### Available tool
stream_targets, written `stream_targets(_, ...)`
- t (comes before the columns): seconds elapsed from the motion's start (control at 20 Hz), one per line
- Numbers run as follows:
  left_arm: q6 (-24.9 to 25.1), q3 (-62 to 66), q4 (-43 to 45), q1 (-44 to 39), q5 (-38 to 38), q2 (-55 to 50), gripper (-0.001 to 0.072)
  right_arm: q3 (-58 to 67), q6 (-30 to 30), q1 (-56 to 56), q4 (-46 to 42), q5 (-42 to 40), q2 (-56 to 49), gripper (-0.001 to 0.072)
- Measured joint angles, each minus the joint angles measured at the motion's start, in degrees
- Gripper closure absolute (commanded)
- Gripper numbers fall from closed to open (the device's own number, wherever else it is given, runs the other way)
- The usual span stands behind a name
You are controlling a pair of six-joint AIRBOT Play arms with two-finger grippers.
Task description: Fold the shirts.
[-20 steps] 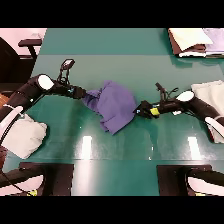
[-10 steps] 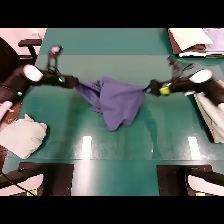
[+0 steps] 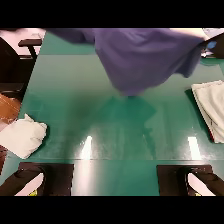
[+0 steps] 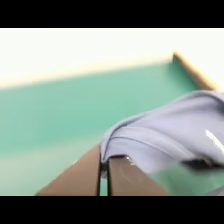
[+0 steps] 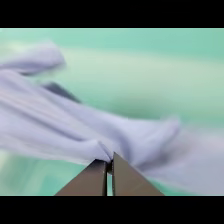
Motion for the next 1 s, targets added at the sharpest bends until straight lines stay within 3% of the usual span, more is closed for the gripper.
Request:
stream_targets(0.3, 1.38, 13.25, -0.04, 0.09, -2.25, 8.24, 0.0680, 13.79, 2.23, -0.44, -7.74, 5.81, 4.48, 0.0694)
stream_targets(0.6, 1.57, 21.79, -0.04, 0.09, -6.60, 9.38, 0.0680, 28.55, 4.68, -0.48, -12.11, 14.64, -1.66, 0.0694)
stream_targets(0.8, 0.57, 17.90, 1.77, 0.09, -14.53, 4.63, 0.0679, 26.25, 8.13, 0.81, -12.61, 18.91, -8.76, 0.0694)
stream_targets(1.0, -2.62, 3.37, 5.20, 0.15, -19.15, -4.94, 0.0679, 17.94, 9.62, 4.94, -12.90, 21.44, -19.15, 0.0694)
